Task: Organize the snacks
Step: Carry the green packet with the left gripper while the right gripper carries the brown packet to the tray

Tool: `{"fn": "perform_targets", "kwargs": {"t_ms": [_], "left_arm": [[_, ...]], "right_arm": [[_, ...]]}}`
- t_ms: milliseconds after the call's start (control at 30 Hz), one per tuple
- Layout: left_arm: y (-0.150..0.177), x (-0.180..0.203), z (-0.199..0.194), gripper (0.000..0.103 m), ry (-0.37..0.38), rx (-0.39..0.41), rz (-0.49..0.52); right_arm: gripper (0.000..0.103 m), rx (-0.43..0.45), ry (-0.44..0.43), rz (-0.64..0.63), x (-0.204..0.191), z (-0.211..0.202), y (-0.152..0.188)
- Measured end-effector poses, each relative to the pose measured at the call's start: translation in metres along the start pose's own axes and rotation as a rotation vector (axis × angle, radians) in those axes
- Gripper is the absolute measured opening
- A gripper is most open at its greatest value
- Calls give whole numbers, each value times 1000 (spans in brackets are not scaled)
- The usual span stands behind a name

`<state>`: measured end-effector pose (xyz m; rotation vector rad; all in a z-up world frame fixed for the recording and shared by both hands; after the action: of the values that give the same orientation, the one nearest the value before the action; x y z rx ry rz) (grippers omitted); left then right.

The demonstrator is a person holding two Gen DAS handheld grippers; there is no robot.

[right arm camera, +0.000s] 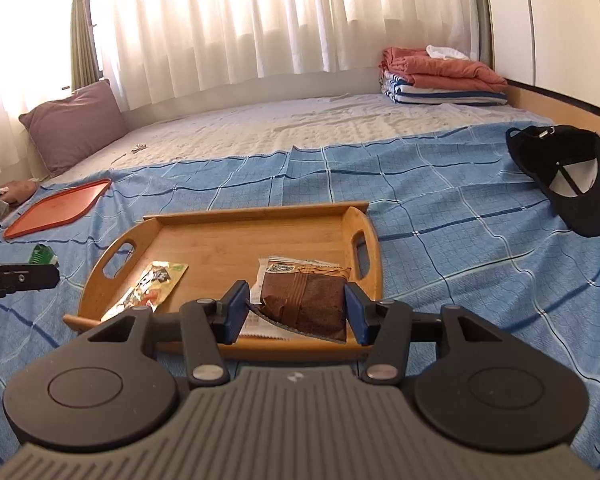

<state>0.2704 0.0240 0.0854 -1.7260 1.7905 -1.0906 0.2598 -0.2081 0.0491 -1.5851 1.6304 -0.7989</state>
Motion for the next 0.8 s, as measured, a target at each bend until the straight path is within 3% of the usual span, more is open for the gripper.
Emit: {"fn": "perform_targets", "kwargs": {"t_ms": [233,600,800], "left_arm": [[-17,-15,61,51,-20,-94,-38],[-36,-39,153,51,-71,-227,-114],[-52,-51,190,51,-100,-215,-117]], "right_arm": [[55,-77,-38,11,-10,42,-14],[55,-151,-11,8,-16,109,-45],[55,-179,10,-17,-20,145,-47]]}}
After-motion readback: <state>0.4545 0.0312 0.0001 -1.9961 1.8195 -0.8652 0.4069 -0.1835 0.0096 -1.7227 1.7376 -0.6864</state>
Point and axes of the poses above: each gripper's, at about its wrist camera, not at the fingertips, and z roughly the way its jaws point, x to its right, y to its underside, the point moved 6 cm from there along z, roughly the way its jaws point, and after that the axes turned 7 degrees about y, right-handed, at the moved point
